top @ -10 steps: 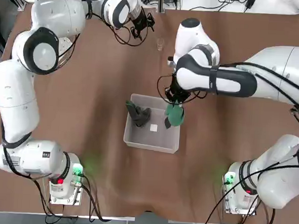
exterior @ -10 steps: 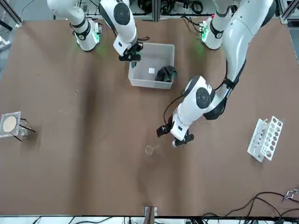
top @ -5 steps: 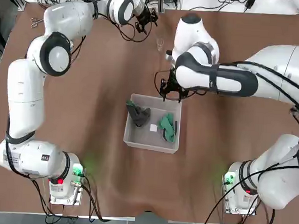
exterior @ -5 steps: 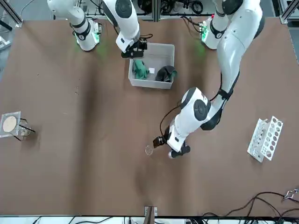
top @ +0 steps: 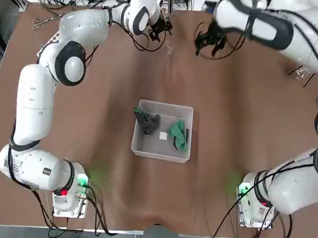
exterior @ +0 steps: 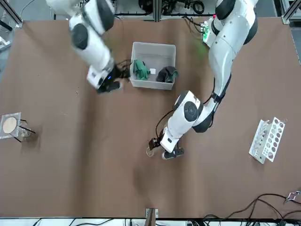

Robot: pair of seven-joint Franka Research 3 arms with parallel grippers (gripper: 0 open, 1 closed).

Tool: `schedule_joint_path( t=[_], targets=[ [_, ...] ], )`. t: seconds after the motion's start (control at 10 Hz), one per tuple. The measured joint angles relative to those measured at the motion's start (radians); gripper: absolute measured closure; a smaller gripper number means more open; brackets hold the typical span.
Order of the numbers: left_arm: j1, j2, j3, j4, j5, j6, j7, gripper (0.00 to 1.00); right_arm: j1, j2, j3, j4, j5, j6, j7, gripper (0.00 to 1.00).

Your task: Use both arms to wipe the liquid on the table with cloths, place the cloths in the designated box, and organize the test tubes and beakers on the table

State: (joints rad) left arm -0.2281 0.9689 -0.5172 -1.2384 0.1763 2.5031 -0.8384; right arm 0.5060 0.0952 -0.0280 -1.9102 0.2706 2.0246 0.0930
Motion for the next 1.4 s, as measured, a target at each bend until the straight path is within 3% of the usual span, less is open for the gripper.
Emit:
schedule_joint_path(
  t=[0.1,0.3,0.5,0.7,0.9,1.2,1.4],
  targets=[
    [0.001,0.007,0.001,0.005,0.0,0.003,0.014,0.31,-0.054,0.018,0.0,0.003,0.002,0.034,-0.145,0.0],
    [0.001,0.007,0.001,0.016,0.0,0.003,0.027,0.46,-0.098,0.054,0.002,0.006,0.002,0.105,-0.27,0.0],
    [0.001,0.007,0.001,0.022,0.0,0.004,0.036,0.52,-0.101,0.08,0.006,0.008,0.054,0.178,-0.342,0.0],
    [0.001,0.007,0.001,0.024,0.0,0.004,0.042,0.58,-0.148,0.102,0.005,0.025,0.195,0.182,-0.552,0.0],
    [0.002,0.007,0.001,0.026,0.0,0.004,0.05,0.65,-0.215,0.134,0.004,0.04,0.264,0.175,-0.725,0.0],
    [0.005,0.007,0.003,0.027,0.0,0.004,0.063,0.72,-0.224,0.156,0.008,0.079,0.357,0.17,-0.869,0.0],
    [0.007,0.007,0.003,0.027,0.0,0.004,0.069,0.78,-0.259,0.183,0.006,0.119,0.463,0.097,-1.004,0.0]
  ],
)
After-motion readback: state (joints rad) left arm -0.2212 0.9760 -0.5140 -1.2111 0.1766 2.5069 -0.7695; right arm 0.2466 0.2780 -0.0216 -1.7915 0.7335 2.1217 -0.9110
